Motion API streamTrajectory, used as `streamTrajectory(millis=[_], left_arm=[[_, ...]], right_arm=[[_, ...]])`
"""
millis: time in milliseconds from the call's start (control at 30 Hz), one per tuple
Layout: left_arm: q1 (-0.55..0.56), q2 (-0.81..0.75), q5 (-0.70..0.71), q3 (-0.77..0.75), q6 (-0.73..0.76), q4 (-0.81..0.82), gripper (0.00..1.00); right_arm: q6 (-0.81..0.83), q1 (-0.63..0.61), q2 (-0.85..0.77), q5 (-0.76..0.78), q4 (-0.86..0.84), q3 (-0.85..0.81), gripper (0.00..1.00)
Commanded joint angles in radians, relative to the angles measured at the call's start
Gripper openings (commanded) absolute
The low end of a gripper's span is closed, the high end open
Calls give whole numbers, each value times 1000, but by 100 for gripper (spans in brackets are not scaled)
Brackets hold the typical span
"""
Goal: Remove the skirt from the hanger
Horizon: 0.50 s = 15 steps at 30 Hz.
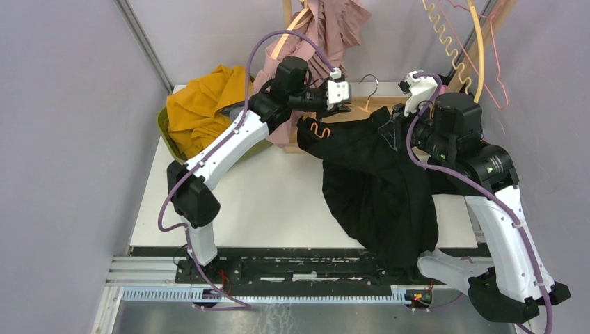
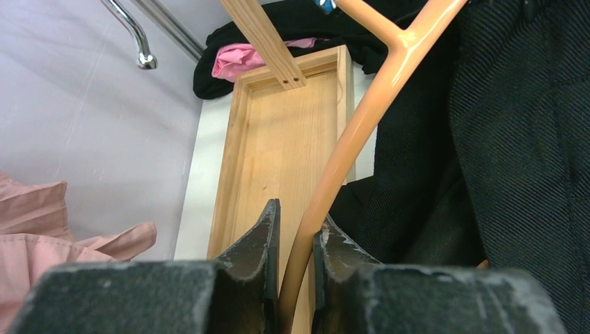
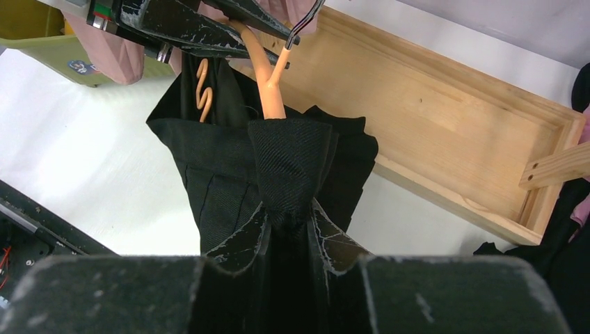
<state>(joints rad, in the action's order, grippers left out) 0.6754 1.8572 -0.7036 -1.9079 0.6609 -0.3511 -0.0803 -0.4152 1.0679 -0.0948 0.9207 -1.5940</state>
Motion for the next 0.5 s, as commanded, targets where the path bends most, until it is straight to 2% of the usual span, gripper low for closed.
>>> streamTrajectory(millis=[0, 67, 233, 333, 467], left_arm=[[-1, -21, 192, -73, -309, 113, 3], [0, -22, 256, -85, -317, 113, 3], [1, -23, 309, -90, -301, 98, 3], [1, -27, 335, -96, -305, 99, 3], [1, -31, 387, -116, -308, 101, 3]], right_arm=[[-37, -26, -4, -72, -116, -25, 1], [-27, -26, -3, -53, -117, -28, 1], [-22, -26, 7, 12, -158, -25, 2], [-14, -26, 15, 33, -181, -23, 12], [-2, -26, 18, 53, -190, -20, 35]])
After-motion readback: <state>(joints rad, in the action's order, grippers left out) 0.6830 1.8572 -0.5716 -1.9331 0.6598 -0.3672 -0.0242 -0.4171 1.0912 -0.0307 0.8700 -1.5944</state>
